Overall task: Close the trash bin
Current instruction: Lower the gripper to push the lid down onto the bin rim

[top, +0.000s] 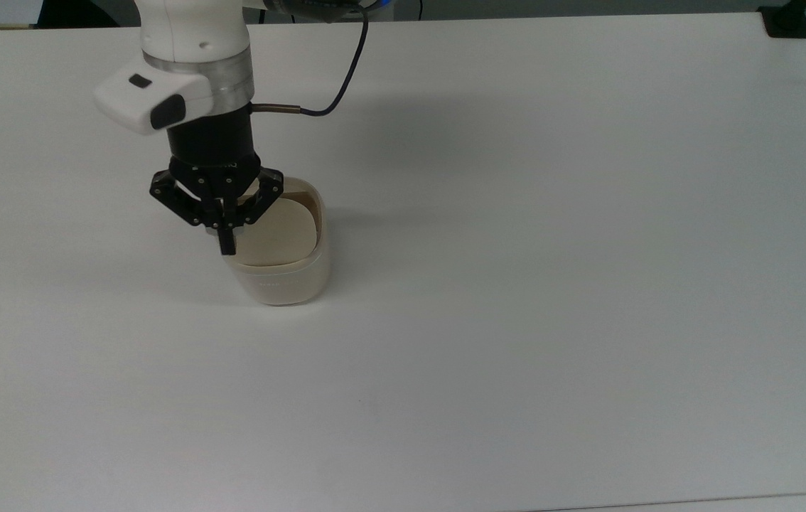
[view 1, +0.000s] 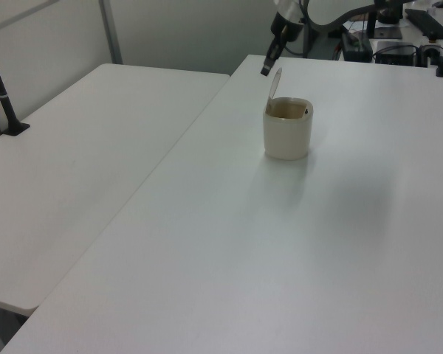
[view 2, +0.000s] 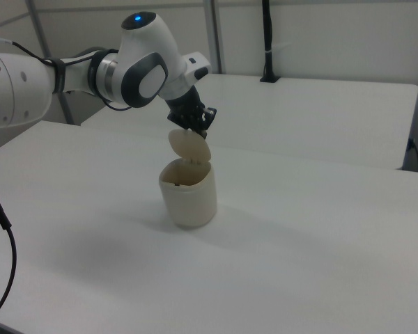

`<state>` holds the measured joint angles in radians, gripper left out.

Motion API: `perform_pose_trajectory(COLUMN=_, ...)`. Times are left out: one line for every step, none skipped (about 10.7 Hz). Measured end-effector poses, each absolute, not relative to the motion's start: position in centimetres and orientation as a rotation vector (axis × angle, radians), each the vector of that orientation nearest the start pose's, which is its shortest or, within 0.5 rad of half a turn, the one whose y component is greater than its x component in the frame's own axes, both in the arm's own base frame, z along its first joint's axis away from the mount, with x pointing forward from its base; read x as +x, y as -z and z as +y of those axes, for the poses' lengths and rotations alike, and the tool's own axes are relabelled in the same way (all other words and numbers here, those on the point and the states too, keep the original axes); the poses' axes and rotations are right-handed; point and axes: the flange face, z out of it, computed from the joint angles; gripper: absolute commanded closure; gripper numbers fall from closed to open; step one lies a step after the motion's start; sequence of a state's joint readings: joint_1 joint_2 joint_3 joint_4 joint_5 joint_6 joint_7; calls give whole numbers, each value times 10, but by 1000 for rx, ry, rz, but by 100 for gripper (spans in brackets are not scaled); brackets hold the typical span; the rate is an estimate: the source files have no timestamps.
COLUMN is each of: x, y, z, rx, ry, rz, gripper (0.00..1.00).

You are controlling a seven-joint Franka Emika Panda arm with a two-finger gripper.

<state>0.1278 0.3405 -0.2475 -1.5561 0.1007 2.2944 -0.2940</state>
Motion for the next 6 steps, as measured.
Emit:
perform_pose_trajectory(x=689, y=-494, z=-57, rx=-3147, ry=559, rz=-276, gripper=100)
perform_pose_trajectory(x=686, y=-490, z=-57, rx=-3148, ry=503, rz=-293, gripper=100)
perform_pose_trajectory(x=685, y=-487, z=-57, rx=-3148, ry=470, rz=-298, gripper=100)
perform_pose_trajectory(x=683, y=-485, z=-57, rx=-3148, ry=448, rz=-301, gripper=100)
perform_pose_trajectory(x=682, y=-480, z=-57, rx=-3149, ry=428, rz=-302, gripper=100)
perform_pose_trajectory(x=680, y=-473, z=-57, rx=-3149, ry=407, rz=-303, gripper=100)
